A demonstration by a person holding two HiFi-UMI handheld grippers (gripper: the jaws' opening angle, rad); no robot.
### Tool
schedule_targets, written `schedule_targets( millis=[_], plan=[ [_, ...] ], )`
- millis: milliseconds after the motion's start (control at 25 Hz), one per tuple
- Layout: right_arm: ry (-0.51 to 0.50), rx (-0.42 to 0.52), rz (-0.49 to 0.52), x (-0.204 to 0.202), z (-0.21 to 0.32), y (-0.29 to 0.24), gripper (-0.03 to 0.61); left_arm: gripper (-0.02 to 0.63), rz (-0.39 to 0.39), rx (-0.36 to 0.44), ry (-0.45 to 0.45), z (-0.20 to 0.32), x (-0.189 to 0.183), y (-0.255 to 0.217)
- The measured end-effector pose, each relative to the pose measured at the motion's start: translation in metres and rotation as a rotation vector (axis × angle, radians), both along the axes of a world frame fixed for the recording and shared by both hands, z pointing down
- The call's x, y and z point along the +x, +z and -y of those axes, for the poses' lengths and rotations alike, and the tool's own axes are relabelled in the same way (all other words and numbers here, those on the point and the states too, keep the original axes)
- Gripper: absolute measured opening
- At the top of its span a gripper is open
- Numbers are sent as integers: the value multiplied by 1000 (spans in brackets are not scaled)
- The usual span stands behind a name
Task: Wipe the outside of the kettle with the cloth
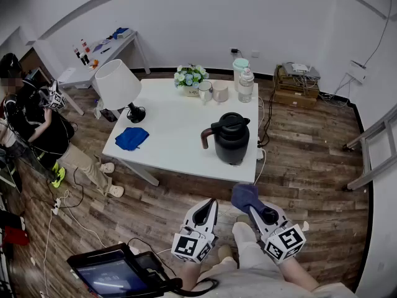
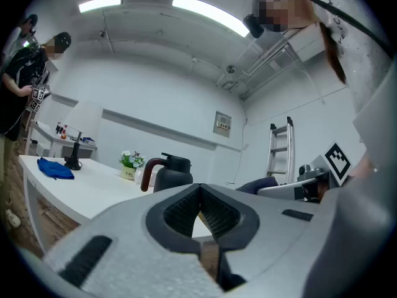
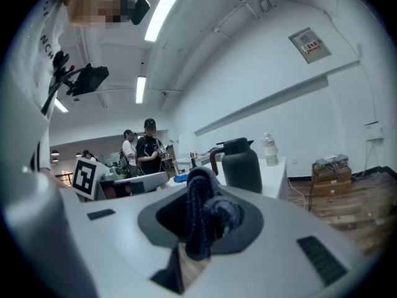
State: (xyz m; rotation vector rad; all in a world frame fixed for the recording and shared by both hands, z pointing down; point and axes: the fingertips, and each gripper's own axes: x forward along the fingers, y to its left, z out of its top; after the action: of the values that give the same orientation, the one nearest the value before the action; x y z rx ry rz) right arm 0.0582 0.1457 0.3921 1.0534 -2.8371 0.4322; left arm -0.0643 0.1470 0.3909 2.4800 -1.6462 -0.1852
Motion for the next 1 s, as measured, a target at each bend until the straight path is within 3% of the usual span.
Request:
schedule_targets(
  millis=[520, 720, 1000],
  plan=[
    [-197, 264, 73, -42, 107, -57, 63, 8, 36, 54, -47, 93, -23, -18],
    [-178, 234, 64, -48, 146, -45, 63, 8, 40, 29, -31, 115, -13, -6],
    [-127, 90, 84, -37, 167, 2, 63, 8, 43, -7, -38, 141, -14, 13]
  ],
)
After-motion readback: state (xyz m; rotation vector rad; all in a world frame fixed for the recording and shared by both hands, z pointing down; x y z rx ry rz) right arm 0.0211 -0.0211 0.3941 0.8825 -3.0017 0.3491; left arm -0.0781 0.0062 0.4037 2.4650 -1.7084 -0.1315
